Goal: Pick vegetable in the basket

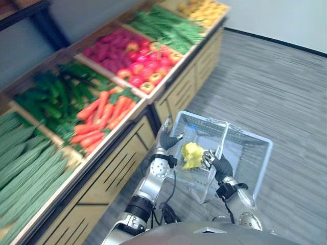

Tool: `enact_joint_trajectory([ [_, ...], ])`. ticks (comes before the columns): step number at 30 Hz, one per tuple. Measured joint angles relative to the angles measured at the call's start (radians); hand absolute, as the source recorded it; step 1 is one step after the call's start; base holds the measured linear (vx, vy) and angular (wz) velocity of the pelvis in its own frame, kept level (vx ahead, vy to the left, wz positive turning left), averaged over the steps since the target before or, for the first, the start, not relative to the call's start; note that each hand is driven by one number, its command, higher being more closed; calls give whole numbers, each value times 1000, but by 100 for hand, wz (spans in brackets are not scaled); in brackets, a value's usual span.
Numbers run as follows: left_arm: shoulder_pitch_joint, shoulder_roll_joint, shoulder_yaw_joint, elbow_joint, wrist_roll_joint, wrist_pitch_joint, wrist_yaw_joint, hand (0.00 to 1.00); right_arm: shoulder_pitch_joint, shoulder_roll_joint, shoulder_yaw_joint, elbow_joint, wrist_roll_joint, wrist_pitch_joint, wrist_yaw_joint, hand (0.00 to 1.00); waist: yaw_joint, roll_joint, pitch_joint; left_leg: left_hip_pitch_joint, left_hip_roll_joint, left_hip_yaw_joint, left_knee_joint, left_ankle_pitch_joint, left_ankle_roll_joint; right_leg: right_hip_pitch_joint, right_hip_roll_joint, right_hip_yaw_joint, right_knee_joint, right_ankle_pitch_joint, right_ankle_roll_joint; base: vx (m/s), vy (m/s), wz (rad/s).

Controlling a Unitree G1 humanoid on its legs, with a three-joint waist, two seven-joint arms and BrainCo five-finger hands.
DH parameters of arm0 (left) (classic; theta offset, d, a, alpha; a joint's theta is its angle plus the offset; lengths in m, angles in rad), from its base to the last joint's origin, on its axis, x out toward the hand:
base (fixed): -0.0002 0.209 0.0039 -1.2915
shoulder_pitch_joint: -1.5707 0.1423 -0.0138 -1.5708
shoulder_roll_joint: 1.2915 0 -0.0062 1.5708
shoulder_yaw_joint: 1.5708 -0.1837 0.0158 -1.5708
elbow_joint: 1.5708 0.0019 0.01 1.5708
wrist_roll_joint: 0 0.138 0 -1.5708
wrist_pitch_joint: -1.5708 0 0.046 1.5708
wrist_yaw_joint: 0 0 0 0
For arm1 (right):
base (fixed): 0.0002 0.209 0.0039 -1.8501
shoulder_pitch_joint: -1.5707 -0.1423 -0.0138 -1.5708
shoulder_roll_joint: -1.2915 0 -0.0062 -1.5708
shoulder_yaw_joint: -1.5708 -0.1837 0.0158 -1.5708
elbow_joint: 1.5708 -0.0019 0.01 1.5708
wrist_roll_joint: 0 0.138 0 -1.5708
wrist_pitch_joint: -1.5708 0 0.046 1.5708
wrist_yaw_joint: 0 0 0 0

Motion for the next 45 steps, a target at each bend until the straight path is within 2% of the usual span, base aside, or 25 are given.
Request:
enact_joint_trajectory([
  [2,54,41,46,-32,-21,-5,-22,0,20,63,-112,83,-64,4,0,100,-8,-6,0,45,-41,-109,-53,-2,-2,-26,-74,-36,277,28,3,279,140,143],
  [3,69,52,61,-45,-25,-6,-35,0,31,83,-156,114,-87,4,0,100,-12,-12,-1,62,-51,-160,-65,-2,-2,-63,-109,-18,412,71,-19,213,56,137],
  [4,81,62,71,-57,-27,-7,-40,0,34,93,-184,137,-106,5,-2,100,-17,-16,-4,72,-55,-190,-73,-2,-1,-94,-126,11,505,82,-36,288,-19,149],
  [5,106,95,105,-92,-27,-9,-47,0,22,120,-268,189,-151,4,-22,100,-30,-23,-8,83,-57,-258,-81,-3,0,-184,-127,100,681,15,-45,282,-41,126],
  [7,122,122,147,-129,-28,-16,-51,0,13,124,-355,252,-210,-2,-57,100,-35,-22,-6,101,-53,-326,-88,-2,-2,-254,-98,175,734,-33,-34,270,-72,129],
  [9,129,139,186,-168,-29,-27,-55,0,-7,126,-448,328,-229,-13,-103,100,-38,-21,-6,109,-50,-395,-88,0,-6,-287,-80,198,663,-63,-40,198,-116,121],
  [11,128,159,201,-205,-40,-45,-55,0,-26,147,-564,396,-233,-24,-161,100,-35,-19,-6,100,-32,-469,-87,4,-40,-304,-38,236,436,-69,-48,145,-218,109],
  [12,127,175,202,-225,-42,-53,-53,0,-37,163,-621,430,-260,-35,-196,100,-34,-21,-7,76,-22,-503,-86,5,-65,-307,-6,301,267,-57,-35,72,-244,83],
  [13,126,183,204,-233,-43,-59,-53,0,-41,167,-646,450,-269,-38,-209,100,-34,-24,-9,66,-19,-524,-84,4,-80,-313,5,338,200,-46,-27,74,-305,83],
  [14,119,199,209,-254,-43,-63,-52,0,-50,175,-697,495,-269,-44,-239,100,-34,-33,-5,62,-16,-557,-83,4,-107,-314,24,425,87,-2,-29,87,-348,77],
  [15,116,211,213,-285,-43,-67,-46,0,-47,190,-746,530,-268,-45,-278,100,-36,-54,-7,46,-21,-584,-73,0,-137,-303,23,496,4,81,-35,93,-381,80],
  [16,110,216,218,-300,-44,-72,-41,0,-45,195,-769,550,-268,-46,-295,100,-36,-73,-7,48,-24,-599,-71,-7,-155,-296,18,512,-2,94,22,83,-390,62],
  [17,108,189,214,-317,-48,-83,-40,0,-49,175,-811,592,-267,-49,-324,100,-33,-37,-8,52,15,-574,-85,-3,-182,-292,56,489,8,78,-4,170,-401,26],
  [18,107,183,219,-363,-49,-104,-39,0,-56,149,-835,622,-268,-49,-338,100,-25,5,-2,73,51,-553,-116,30,-206,-292,87,475,9,75,-18,167,-311,4],
  [20,80,179,231,-409,-57,-129,-38,0,-64,118,-857,681,-280,-45,-342,100,-32,43,-4,104,74,-508,-184,80,-226,-291,117,467,11,67,-33,125,-175,-3],
  [22,25,175,237,-427,-64,-140,-34,0,-71,118,-879,721,-307,-36,-344,100,-36,53,-1,126,88,-474,-220,111,-233,-284,138,467,12,62,-45,118,-158,-4],
  [24,-17,175,230,-427,-60,-144,-34,0,-79,118,-882,738,-332,-35,-342,100,-49,54,8,133,99,-449,-220,115,-235,-283,150,469,3,63,-52,61,-80,-15],
  [25,-32,178,219,-426,-54,-144,-34,0,-91,117,-882,747,-354,-34,-341,100,-66,57,19,129,101,-433,-221,116,-236,-284,156,478,-18,72,-58,-9,-24,-24],
  [27,-70,190,184,-415,-21,-137,-33,0,-105,119,-877,749,-387,-30,-339,100,-72,58,43,100,103,-415,-221,116,-236,-306,168,499,-49,98,-59,-42,-25,-29],
  [28,-102,206,160,-403,-10,-127,-32,0,-129,119,-876,751,-391,-28,-340,100,-72,63,68,89,101,-399,-220,116,-235,-324,172,515,-66,118,-57,-83,-17,-27],
  [29,-129,214,148,-378,11,-122,-31,0,-145,119,-875,754,-403,-27,-341,100,-77,58,89,66,97,-395,-215,119,-231,-338,170,521,-80,132,-56,-89,-13,-22],
  [33,-229,213,61,-250,95,-46,-12,0,-180,116,-877,763,-424,-27,-350,100,-117,56,165,30,74,-395,-203,128,-217,-368,153,544,-106,169,-47,-61,6,-7],
  [37,-291,213,19,-171,143,-19,-17,0,-207,116,-882,756,-424,-27,-359,100,-123,70,186,-4,57,-345,-217,136,-206,-434,147,583,-114,197,-40,-49,19,-28],
  [41,-398,213,8,-57,182,8,-16,0,-220,123,-875,672,-424,-25,-367,100,-126,83,224,-34,54,-303,-220,140,-202,-479,146,606,-117,218,-38,-33,-6,-20],
  [45,-561,233,17,67,216,45,28,0,-235,128,-826,544,-424,-32,-393,100,-119,74,297,-81,55,-277,-216,149,-201,-537,136,628,-116,241,-36,-42,-14,-8],
])
